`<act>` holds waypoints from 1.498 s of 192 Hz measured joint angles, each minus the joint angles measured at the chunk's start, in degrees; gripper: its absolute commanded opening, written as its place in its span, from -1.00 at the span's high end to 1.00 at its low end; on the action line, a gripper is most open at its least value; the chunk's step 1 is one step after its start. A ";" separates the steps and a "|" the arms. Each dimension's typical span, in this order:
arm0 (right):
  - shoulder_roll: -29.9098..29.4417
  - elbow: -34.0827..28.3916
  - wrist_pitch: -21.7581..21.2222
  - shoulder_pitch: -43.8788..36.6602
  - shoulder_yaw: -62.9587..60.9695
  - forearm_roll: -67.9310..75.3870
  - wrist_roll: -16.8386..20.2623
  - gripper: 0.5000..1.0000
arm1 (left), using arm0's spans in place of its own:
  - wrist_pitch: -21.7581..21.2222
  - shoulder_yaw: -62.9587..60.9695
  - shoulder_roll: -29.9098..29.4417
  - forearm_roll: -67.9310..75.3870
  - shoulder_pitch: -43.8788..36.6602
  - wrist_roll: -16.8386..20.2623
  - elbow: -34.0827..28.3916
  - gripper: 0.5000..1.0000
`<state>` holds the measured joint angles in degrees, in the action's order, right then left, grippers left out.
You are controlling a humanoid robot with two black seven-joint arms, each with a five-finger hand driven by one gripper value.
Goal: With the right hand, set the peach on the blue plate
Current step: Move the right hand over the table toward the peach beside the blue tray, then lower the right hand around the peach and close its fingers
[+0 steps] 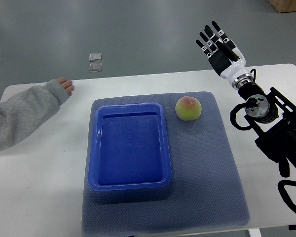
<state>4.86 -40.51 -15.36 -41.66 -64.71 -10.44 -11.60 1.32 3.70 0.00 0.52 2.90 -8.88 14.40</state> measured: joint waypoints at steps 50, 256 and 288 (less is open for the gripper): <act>-0.01 -0.17 0.20 -0.15 0.27 -0.16 -0.03 -0.74 | 0.02 0.00 0.00 0.00 0.00 0.00 -0.10 -1.00; 14.31 -8.07 -13.30 -50.53 86.29 -48.40 5.69 -0.74 | 0.18 -0.11 0.00 0.34 0.02 0.09 0.64 -1.00; 12.22 -7.75 -11.83 -47.06 86.32 -48.40 6.27 -0.74 | 0.18 -0.09 0.00 0.05 -0.01 0.09 0.64 -1.00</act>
<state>17.08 -48.26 -27.18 -88.72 21.61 -58.84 -5.33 1.50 3.61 0.00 0.56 2.89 -8.79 15.04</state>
